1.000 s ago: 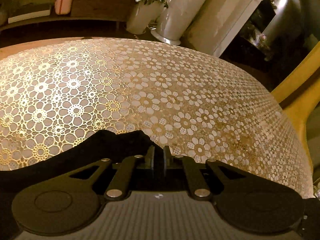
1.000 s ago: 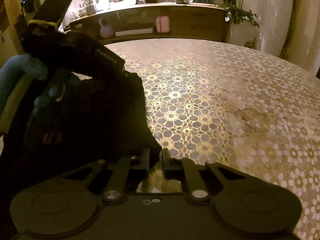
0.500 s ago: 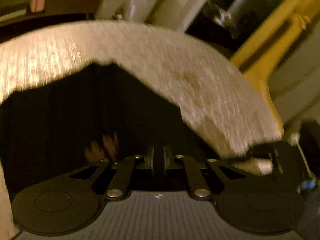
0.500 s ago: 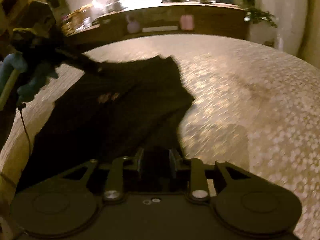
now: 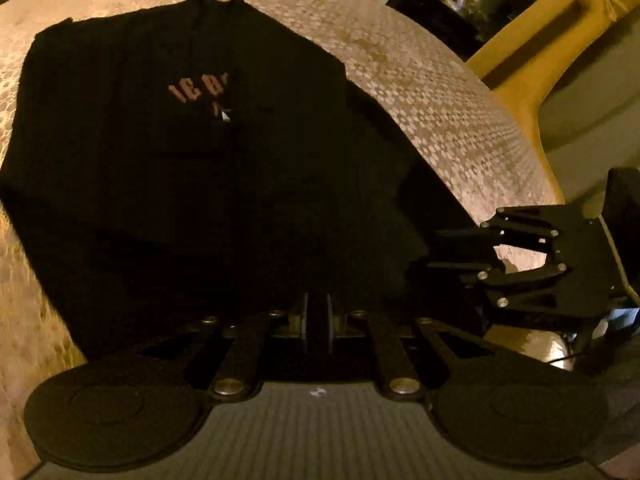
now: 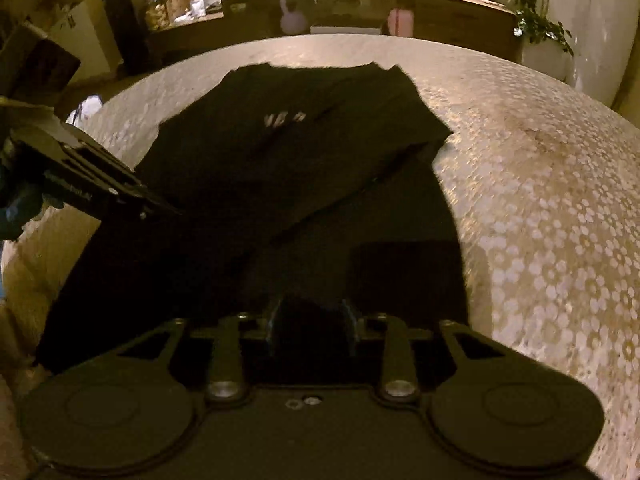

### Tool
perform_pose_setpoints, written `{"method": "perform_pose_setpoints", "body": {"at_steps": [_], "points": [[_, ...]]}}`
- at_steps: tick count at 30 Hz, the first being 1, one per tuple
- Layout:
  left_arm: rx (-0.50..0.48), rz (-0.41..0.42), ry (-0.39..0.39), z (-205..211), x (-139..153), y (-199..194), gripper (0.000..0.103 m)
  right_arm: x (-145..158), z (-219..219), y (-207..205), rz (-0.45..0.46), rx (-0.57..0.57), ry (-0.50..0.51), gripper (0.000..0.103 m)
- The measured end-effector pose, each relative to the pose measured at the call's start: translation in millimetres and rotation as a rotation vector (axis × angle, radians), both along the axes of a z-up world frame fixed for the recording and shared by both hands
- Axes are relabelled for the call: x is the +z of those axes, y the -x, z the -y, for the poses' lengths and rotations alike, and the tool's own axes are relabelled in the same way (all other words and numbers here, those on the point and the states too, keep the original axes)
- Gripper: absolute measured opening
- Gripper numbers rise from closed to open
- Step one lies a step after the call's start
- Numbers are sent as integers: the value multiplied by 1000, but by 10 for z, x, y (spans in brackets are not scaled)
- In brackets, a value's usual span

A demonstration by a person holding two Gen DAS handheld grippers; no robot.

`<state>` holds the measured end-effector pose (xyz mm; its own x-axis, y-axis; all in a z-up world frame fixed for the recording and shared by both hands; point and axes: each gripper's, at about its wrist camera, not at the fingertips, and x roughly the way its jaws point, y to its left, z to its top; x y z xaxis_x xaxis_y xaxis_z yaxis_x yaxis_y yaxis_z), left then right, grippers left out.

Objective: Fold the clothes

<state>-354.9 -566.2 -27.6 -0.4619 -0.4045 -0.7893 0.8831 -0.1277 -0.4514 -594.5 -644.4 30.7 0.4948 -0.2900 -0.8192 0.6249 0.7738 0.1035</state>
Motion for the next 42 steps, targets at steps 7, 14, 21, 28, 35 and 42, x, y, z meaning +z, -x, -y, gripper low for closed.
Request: {"method": "perform_pose_setpoints", "body": {"at_steps": [7, 14, 21, 28, 35, 42], "points": [[73, -73, -22, -342, -62, 74, 8, -77, -290, 23, -17, 23, 87, 103], [129, -23, -3, -684, -29, 146, 8, -54, -389, 152, -49, -37, 70, 103], [144, 20, -7, -895, 16, 196, 8, -44, -541, 348, -84, -66, 52, 103], [157, 149, 35, -720, 339, -218, 9, 264, -343, 349, -168, 6, 65, 103], [210, 224, 134, -14, 711, -909, 12, 837, 615, -124, -92, 31, 110, 103], [251, 217, 124, 760, 541, -1445, 13, 685, 1802, -773, -54, 9, 87, 103]]}}
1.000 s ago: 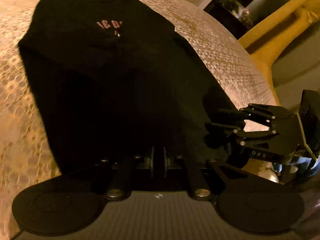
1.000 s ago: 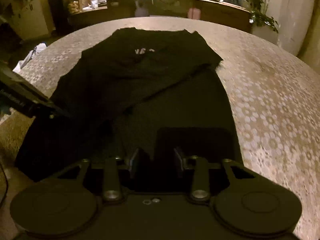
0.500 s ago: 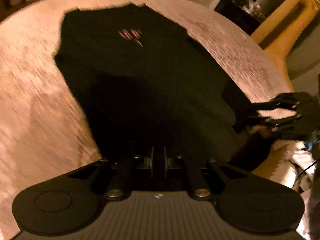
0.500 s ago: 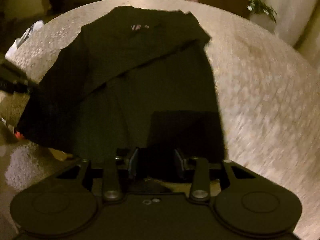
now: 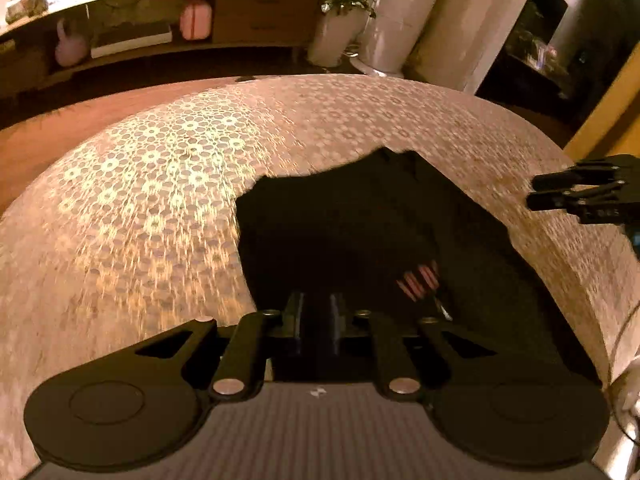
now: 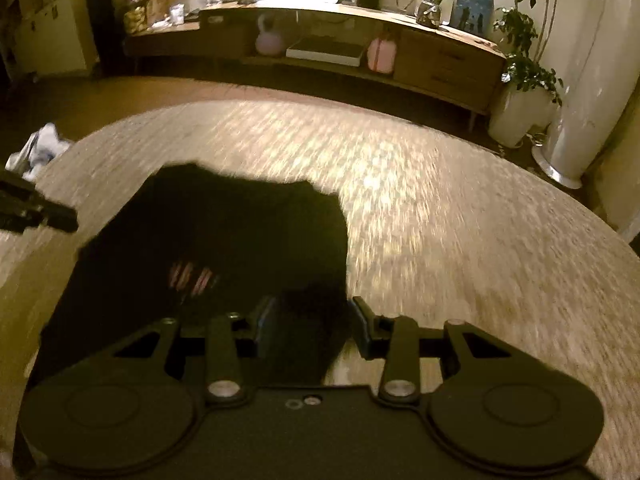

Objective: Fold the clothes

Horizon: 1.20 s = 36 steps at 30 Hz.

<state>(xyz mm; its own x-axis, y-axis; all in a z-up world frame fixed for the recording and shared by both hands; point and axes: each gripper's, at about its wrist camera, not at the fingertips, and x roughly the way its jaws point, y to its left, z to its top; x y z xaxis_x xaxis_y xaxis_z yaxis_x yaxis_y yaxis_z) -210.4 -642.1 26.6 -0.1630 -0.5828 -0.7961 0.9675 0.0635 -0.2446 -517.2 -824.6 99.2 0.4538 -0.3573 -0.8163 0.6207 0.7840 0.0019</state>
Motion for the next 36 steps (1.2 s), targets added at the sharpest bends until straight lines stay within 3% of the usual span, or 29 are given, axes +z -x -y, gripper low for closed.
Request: {"method": "perform_pose_setpoints", "body": {"at_steps": [9, 12, 14, 19, 25, 30, 36], "points": [[-97, -35, -7, 495, -308, -273, 16, -494, 779, -649, 0, 83, -84, 103], [-142, -32, -26, 537, -396, -294, 37, -611, 871, -711, -28, 112, -102, 103], [-158, -17, -28, 561, -433, -281, 60, -680, 922, -731, -38, 122, -125, 103], [-167, -49, 9, 632, -453, -338, 63, -757, 966, -754, -20, 162, -148, 103], [-259, -22, -10, 658, -481, -375, 65, -824, 1044, -845, -37, 218, -160, 103], [-281, -29, -13, 687, -525, -460, 65, -822, 1141, -891, -41, 245, -164, 103], [-299, -48, 19, 728, -556, -458, 76, -845, 1226, -888, 15, 231, -173, 103]]}}
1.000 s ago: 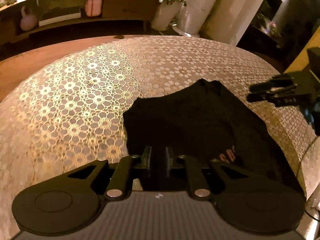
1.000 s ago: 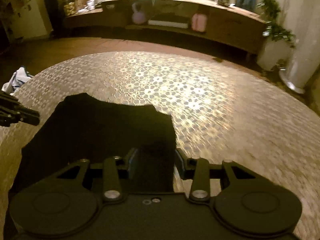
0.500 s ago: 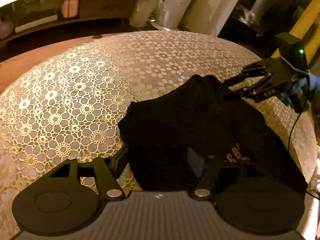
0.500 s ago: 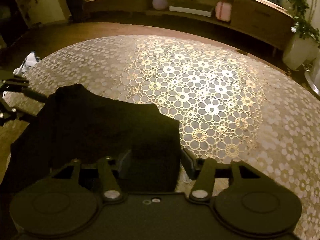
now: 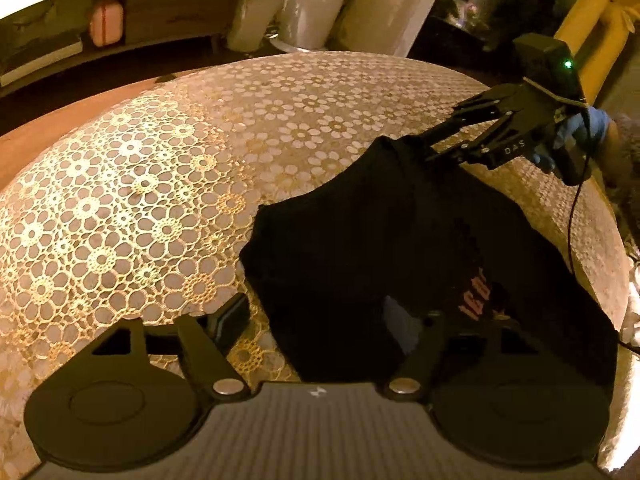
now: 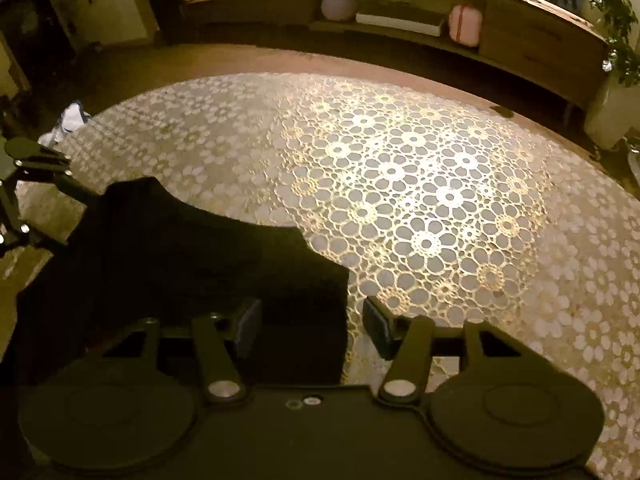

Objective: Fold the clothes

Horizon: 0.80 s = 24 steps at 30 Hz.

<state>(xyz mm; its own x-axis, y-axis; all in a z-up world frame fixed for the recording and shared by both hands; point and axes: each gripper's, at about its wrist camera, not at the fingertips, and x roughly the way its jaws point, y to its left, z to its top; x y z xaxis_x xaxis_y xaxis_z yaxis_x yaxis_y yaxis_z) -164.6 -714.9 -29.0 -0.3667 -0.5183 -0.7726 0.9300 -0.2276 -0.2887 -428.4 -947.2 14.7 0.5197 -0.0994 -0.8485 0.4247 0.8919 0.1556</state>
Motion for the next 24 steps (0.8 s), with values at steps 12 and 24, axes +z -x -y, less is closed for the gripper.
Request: {"method": "perform_pose_setpoints", "body": {"at_steps": [12, 24], "points": [[39, 69, 47, 26, -3, 178, 53, 18, -236, -234, -50, 112, 97, 103], [117, 118, 108, -210, 175, 365, 7, 219, -547, -134, -14, 97, 248, 103]]}}
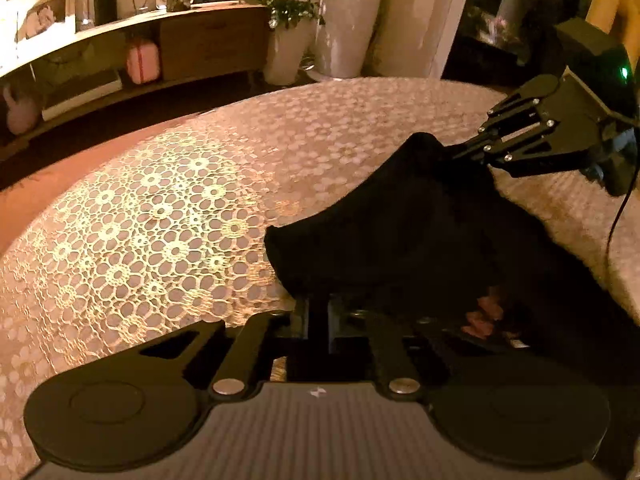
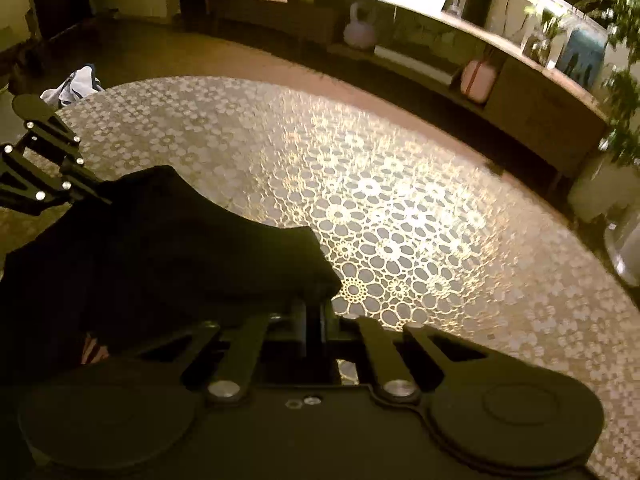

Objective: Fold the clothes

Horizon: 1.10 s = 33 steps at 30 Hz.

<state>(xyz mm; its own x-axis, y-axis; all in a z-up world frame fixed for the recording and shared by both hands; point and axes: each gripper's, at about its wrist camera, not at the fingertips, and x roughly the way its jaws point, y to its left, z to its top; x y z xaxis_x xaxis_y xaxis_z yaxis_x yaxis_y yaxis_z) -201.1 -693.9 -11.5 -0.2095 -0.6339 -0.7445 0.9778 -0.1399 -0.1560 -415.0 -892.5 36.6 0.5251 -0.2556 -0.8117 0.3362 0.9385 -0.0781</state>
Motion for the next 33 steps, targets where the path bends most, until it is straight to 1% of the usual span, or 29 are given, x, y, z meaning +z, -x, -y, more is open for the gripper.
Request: {"method": "perform_pose_setpoints", "body": {"at_steps": [3, 7, 10, 12, 14, 17, 21, 25, 28, 31, 33], "points": [[-3, -23, 26, -153, 168, 46, 7, 182, -159, 144, 40, -7, 42, 103], [-10, -47, 72, -481, 408, 170, 7, 468, -493, 463, 115, -22, 109, 103], [-53, -86, 94, -786, 566, 321, 7, 643, -781, 759, 159, -36, 142, 103], [-102, -104, 110, -1024, 659, 467, 7, 727, -993, 977, 174, -36, 158, 103], [-136, -117, 108, -1228, 694, 602, 7, 784, -1200, 1196, 194, -35, 159, 103], [-186, -129, 95, -1554, 645, 846, 7, 820, -1536, 1546, 215, -42, 147, 103], [-244, -147, 79, -1958, 529, 1115, 7, 724, -1955, 2002, 248, -86, 93, 103], [-267, -144, 35, -2196, 360, 1307, 7, 449, -2227, 2416, 274, -151, 11, 103], [-273, -109, 7, -2306, 205, 1473, 7, 196, -2335, 2614, 284, -200, -54, 103], [-278, -75, -23, -2382, 40, 1602, 7, -23, -2407, 2700, 262, -234, -87, 103], [-288, -41, -38, -2436, -21, 1685, 7, -129, -2467, 2730, 246, -255, -88, 103]]}}
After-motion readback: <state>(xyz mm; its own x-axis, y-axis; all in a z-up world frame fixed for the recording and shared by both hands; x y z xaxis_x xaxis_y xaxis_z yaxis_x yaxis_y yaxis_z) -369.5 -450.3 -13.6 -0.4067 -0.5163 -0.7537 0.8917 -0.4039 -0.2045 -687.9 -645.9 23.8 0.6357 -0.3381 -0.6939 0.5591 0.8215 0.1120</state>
